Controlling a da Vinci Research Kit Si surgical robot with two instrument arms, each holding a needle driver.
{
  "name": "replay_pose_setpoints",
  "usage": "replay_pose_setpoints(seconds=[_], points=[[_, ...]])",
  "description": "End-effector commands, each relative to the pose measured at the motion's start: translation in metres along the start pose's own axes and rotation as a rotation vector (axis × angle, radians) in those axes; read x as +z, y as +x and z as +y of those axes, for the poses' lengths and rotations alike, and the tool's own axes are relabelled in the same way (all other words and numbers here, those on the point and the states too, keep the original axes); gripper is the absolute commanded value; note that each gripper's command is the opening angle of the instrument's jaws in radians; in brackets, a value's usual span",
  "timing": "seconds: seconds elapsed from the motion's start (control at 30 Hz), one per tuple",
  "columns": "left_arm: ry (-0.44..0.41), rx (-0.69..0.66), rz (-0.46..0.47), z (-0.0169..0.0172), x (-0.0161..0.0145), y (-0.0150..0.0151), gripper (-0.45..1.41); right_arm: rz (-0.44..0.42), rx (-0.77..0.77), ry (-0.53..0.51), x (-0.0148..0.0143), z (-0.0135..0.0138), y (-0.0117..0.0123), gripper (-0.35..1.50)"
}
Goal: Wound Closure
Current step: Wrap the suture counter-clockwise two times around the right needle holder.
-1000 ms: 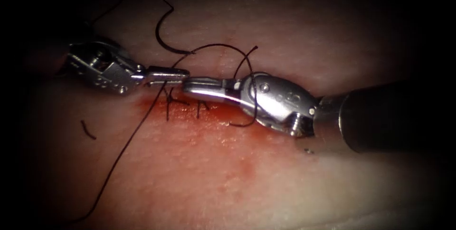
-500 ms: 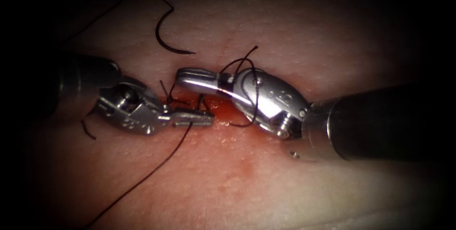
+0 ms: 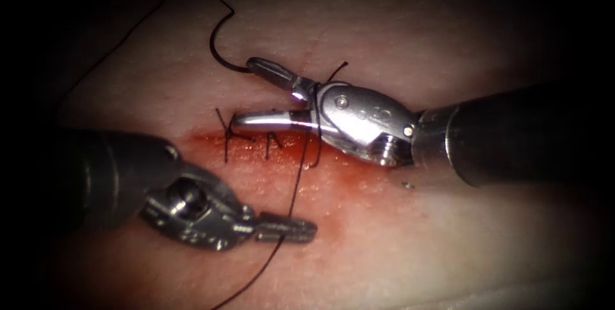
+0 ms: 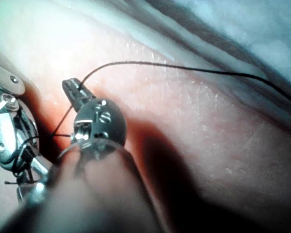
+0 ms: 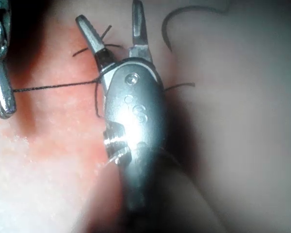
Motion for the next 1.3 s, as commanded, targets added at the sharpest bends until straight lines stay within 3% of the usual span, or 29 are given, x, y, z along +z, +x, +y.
replay_pose_setpoints(seconds=[0.03,0.2,0.4,0.77,0.97,1.0,1.1,1.3], points=[[0.003,0.011,0.008,-0.0003,0.0004,-0.0002,-0.45,0.000,-0.011,0.001,0.0004,-0.0002,-0.0009,0.98],[0.004,0.031,0.031,-0.0030,-0.0014,0.0008,-0.45,-0.039,-0.049,0.034,-0.0001,-0.0009,-0.0019,0.95],[0.001,0.021,0.078,-0.0063,-0.0036,-0.0009,-0.45,-0.116,-0.078,0.074,-0.0008,-0.0017,-0.0033,0.95],[-0.086,0.000,0.175,-0.0095,-0.0041,-0.0046,-0.45,-0.193,-0.116,0.186,-0.0017,-0.0026,-0.0043,0.89],[-0.102,-0.007,0.235,-0.0116,-0.0031,-0.0087,-0.45,-0.160,-0.106,0.260,-0.0019,-0.0029,-0.0046,0.83],[-0.109,-0.005,0.246,-0.0116,-0.0028,-0.0095,-0.45,-0.145,-0.102,0.275,-0.0019,-0.0029,-0.0046,0.63],[-0.125,-0.016,0.264,-0.0112,-0.0023,-0.0121,-0.45,-0.120,-0.092,0.329,-0.0020,-0.0032,-0.0046,0.46],[-0.136,-0.048,0.309,-0.0100,-0.0026,-0.0157,-0.45,-0.045,-0.074,0.418,-0.0022,-0.0034,-0.0045,0.46]])
